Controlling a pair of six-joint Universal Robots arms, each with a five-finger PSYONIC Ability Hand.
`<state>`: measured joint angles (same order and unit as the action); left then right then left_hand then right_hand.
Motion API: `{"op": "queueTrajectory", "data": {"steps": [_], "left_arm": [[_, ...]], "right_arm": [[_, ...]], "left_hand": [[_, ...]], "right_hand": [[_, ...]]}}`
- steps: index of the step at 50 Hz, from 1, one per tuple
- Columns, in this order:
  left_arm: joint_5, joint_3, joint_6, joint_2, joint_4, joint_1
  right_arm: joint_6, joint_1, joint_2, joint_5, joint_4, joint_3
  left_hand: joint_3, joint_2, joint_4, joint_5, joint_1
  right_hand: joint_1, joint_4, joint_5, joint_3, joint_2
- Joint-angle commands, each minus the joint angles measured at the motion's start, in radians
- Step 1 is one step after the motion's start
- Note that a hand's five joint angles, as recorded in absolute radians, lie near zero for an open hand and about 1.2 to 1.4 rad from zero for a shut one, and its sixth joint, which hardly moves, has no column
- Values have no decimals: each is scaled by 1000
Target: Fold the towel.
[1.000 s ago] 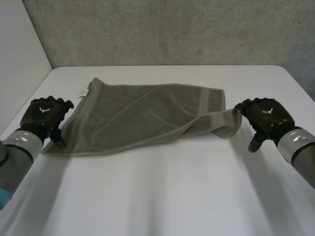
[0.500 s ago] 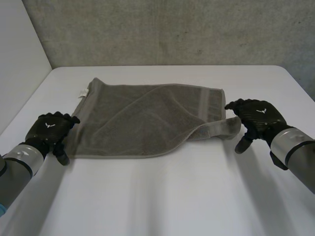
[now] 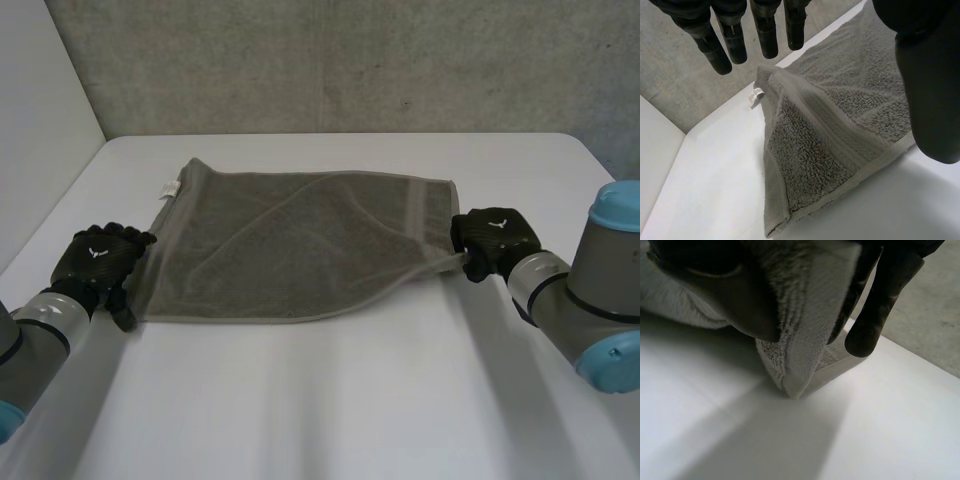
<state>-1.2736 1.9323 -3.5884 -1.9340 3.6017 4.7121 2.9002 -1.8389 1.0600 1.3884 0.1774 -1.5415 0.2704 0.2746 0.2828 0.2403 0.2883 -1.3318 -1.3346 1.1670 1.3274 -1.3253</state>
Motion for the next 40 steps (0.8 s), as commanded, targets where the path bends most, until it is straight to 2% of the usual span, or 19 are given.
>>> {"op": "queueTrajectory", "data": {"steps": [1,18,26,31,40], "left_arm": [[0,-13,-1,-51,28,2],[-1,-23,-1,-85,25,-1],[-1,-21,-3,-86,22,-3],[0,-21,-1,-95,28,-7],[-3,-59,-1,-149,34,-15]], "right_arm": [[235,119,34,-12,7,1],[269,156,-14,-46,-1,-2],[264,155,-20,-45,1,-2],[264,155,-23,-45,1,-2],[263,153,-21,-46,5,-9]], "left_hand": [[-51,-55,-63,-195,-69],[-30,-35,-43,-175,-48],[28,24,16,-116,10],[146,141,133,1,128],[155,150,142,10,137]], "right_hand": [[-64,-62,55,69,-71],[-64,-62,55,69,-71],[-64,-62,55,69,-71],[-64,-62,55,69,-71],[-64,-62,55,69,-71]]}}
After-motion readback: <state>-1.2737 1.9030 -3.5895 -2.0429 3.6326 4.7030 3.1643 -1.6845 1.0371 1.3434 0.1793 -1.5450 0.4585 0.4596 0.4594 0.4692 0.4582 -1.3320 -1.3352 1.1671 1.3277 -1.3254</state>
